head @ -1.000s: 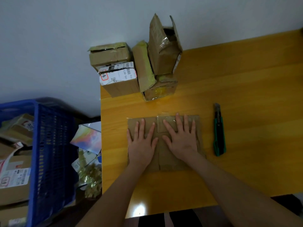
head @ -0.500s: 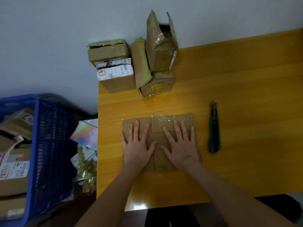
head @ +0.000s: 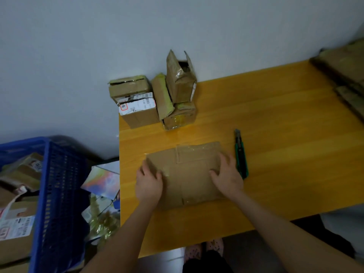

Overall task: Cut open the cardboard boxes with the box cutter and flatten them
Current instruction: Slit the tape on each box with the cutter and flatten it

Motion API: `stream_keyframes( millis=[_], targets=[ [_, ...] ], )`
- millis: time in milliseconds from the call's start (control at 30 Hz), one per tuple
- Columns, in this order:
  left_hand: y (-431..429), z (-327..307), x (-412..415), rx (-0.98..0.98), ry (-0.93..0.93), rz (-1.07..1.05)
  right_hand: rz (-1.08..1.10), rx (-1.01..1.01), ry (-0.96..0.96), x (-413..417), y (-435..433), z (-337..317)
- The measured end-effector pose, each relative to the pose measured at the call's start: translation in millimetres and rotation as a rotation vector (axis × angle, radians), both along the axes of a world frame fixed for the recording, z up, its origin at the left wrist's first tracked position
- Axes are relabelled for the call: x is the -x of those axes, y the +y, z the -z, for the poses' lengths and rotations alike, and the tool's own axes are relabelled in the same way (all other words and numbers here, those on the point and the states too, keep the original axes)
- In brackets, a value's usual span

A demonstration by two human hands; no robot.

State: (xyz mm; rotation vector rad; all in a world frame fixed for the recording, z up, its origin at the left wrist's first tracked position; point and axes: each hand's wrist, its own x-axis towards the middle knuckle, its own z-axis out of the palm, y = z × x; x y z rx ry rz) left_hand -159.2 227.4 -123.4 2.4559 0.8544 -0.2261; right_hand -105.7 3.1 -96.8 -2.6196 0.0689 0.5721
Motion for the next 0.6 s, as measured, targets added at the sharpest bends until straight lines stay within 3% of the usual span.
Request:
stream_keyframes(
  millis=[100,200,467,600],
  targets=[
    [1,-8,0,0.251,-0.055,-0.183,0.216,-0.272,0.151,10,-3,-8],
    [-4,-31,-8,0.322,-0.129,-0.297,0.336,-0.436,0.152,13,-4,-24],
    [-63,-86,-63,0.505,-0.294,-0.227,0.446,-0.528,-0.032,-19,-74,-86],
    [-132,-98,-93,0.554,-0.278,-0.180,0.468,-0.529,-0.077,-36,-145,-102]
  ],
)
